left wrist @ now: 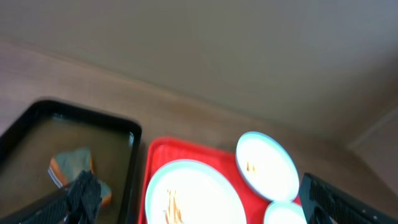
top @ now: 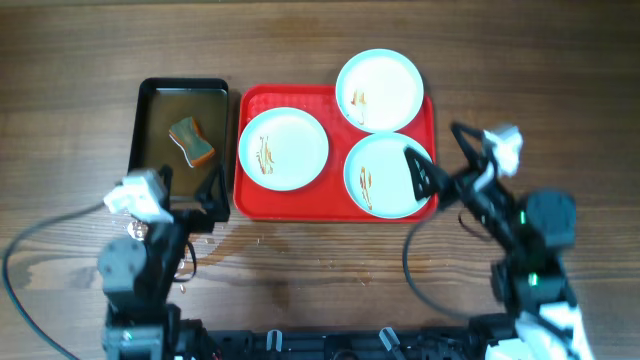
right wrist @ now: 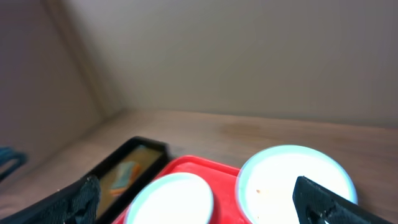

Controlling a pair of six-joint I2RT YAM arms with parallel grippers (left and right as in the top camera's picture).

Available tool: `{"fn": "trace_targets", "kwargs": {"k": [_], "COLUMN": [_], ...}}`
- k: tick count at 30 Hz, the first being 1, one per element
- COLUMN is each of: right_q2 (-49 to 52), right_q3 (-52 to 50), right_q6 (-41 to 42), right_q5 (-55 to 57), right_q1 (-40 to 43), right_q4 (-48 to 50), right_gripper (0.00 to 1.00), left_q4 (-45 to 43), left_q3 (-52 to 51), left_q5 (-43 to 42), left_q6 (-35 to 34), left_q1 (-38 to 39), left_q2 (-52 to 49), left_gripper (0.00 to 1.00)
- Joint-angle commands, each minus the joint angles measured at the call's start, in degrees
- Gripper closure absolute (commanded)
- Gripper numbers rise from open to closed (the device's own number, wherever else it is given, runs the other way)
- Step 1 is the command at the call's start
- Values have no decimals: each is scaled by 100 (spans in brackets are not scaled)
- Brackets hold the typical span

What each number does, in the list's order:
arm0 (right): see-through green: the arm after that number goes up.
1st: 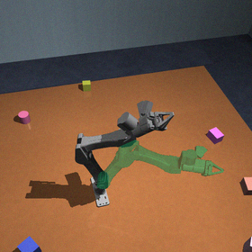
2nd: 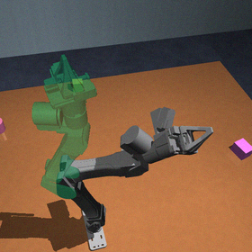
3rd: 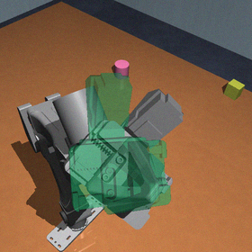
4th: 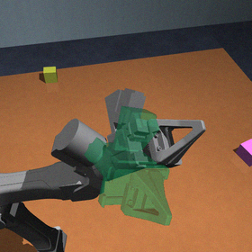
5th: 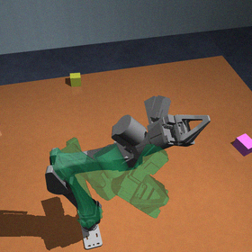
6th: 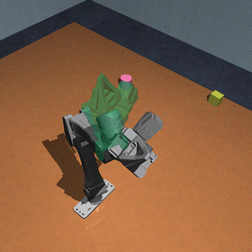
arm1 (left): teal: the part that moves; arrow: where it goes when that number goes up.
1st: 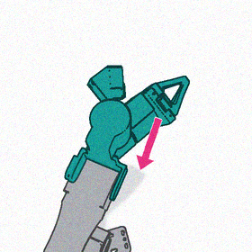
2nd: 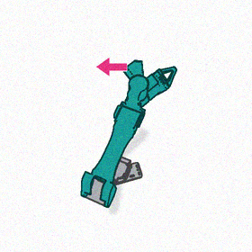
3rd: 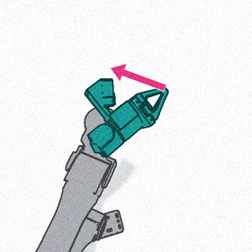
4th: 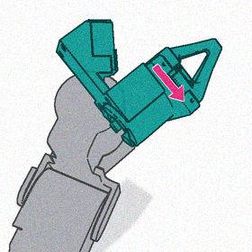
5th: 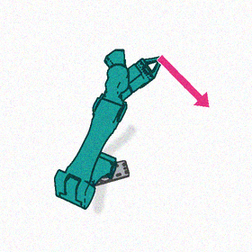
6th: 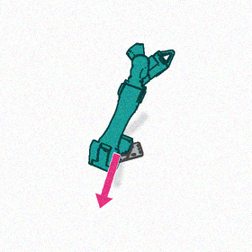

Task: Clean dirty plates on tray and stack at the side
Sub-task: 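Reach left gripper to sponge and right gripper to top-left plate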

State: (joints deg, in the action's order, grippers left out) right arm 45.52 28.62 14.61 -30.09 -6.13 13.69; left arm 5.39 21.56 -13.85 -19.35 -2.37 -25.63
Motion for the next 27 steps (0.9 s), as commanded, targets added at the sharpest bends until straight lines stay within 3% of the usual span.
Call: {"fn": "trace_targets", "kwargs": {"k": [1,5,10,12,14,17,19,23,27], "right_q2": [1279,2634,4461,5165,5845,6253,6498,6953,7093], "right_q3": [1248,2728,5042,5936,6583,6577,6577,6577,6577], "right_q6": [-111,-476,-1025,-1193,-1456,-1436,-973,-839,-643], "right_q5": [-1189,-1233,-844,-511,-310,-271,-291,-210,634], "right_q1": [-31,-334,-940,-1154,-1375,-1460,-1460,-1478,-1690], "right_q4": [-345,-1554,-3720,-4610,-5195,-4760,-4529,-4352,-4378], "right_gripper": [0,1,0,0,0,0,0,0,0], "left_q4": [748,2210,4636,5219,4905,4592,4444,3985,3722], "left_q3": [1360,2942,5355,5987,6052,6052,6052,6052,6052], "left_q5": [-179,-92,330,367,321,236,337,1276,1897], "left_q6": [55,118,424,487,485,352,356,345,-72], "left_q1": [-37,-37,-37,-37,-37,-37,-37,-39,-140], "left_q2": [-1458,-2994,-5313,-5956,-6279,-6419,-6419,-6627,-7147], "left_gripper": [0,0,0,0,0,0,0,0,0]}}
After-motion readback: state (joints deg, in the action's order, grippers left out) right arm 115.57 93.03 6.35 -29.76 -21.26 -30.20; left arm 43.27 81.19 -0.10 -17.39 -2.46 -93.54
